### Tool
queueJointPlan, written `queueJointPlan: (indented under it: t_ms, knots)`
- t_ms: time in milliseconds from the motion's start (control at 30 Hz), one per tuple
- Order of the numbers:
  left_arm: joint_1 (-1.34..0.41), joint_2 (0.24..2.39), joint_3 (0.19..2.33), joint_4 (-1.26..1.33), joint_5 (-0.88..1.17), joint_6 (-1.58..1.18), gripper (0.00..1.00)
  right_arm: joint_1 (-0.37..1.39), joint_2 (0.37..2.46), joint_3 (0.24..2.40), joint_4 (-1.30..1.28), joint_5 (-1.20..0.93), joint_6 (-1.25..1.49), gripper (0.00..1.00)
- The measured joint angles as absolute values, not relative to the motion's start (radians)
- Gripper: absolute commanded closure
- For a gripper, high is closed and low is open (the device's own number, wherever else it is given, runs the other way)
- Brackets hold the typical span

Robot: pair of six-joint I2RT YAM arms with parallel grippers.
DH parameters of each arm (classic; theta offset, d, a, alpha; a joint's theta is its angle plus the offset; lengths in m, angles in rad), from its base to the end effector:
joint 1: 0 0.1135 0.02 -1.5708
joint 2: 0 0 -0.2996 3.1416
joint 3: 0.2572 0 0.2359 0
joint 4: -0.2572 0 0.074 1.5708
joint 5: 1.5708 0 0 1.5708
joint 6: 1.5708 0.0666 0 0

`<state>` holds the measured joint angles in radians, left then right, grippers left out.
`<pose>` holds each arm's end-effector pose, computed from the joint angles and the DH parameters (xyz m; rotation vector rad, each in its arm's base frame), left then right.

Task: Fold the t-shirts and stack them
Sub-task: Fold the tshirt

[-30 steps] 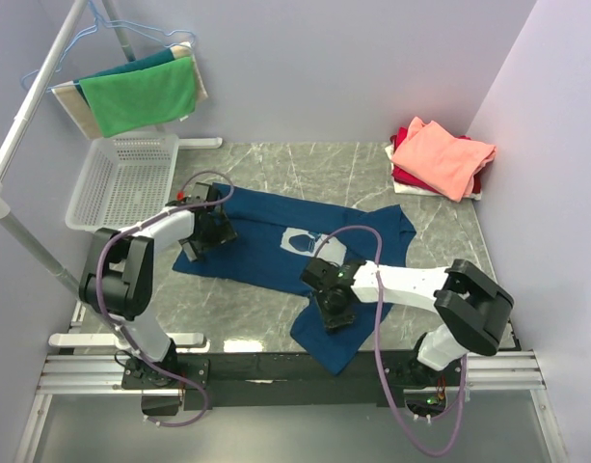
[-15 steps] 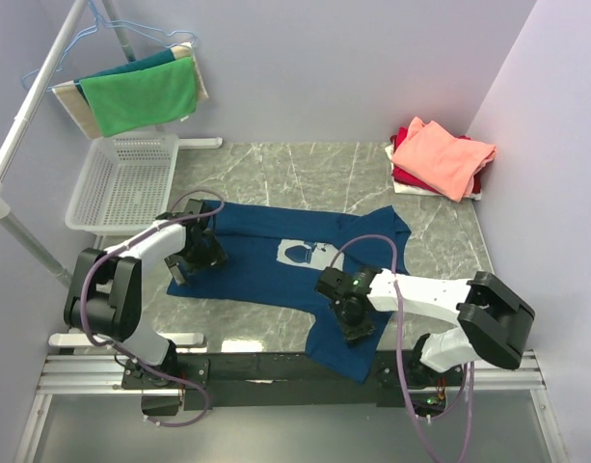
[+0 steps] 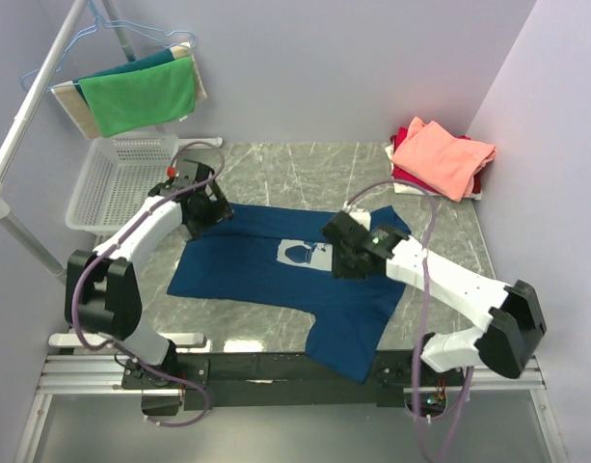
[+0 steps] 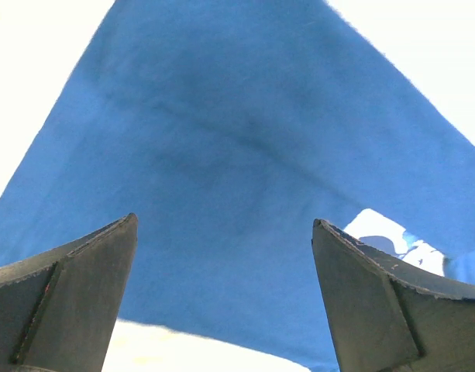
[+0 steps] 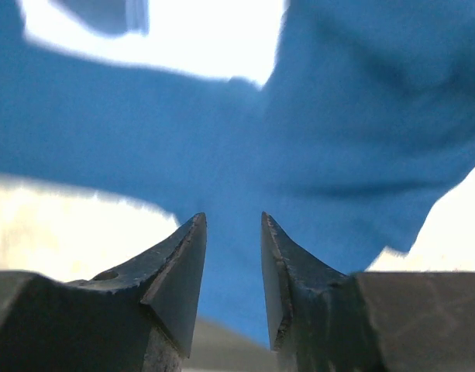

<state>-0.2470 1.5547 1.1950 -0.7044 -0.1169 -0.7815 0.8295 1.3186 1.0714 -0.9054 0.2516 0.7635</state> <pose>0.3101 -0.0702 0.2664 -0.7349 2.5330 -0.2015 0.1725 0.1639 0.2794 -0.0164 2.6685 0.1688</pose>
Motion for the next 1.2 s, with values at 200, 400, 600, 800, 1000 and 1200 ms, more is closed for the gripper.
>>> queueJointPlan:
  t_ms: [200, 400, 600, 800, 1000, 1200]
  knots:
    - [-0.273, 1.673, 1.265, -0.638, -0.033, -0.744, 0.02, 0.650, 1.435, 1.072, -0.765, 0.294, 0.738, 0.68]
    - [-0.313, 1.725, 1.287, -0.625, 0.004, -0.715, 0.01, 0.589, 1.559, 1.073, -0.671, 0.292, 0.697, 0.68]
    - [-0.319, 1.725, 1.283, -0.607, 0.023, -0.694, 0.01, 0.563, 1.607, 1.073, -0.664, 0.289, 0.683, 0.57]
    - [-0.318, 1.725, 1.256, -0.590, 0.047, -0.687, 0.01, 0.506, 1.642, 1.079, -0.667, 0.300, 0.678, 0.55]
    - [-0.318, 1.726, 1.254, -0.588, 0.050, -0.665, 0.01, 0.484, 1.681, 1.094, -0.675, 0.300, 0.664, 0.54]
    - [-0.318, 1.741, 1.254, -0.587, 0.052, -0.649, 0.01, 0.480, 1.709, 1.113, -0.694, 0.299, 0.655, 0.53]
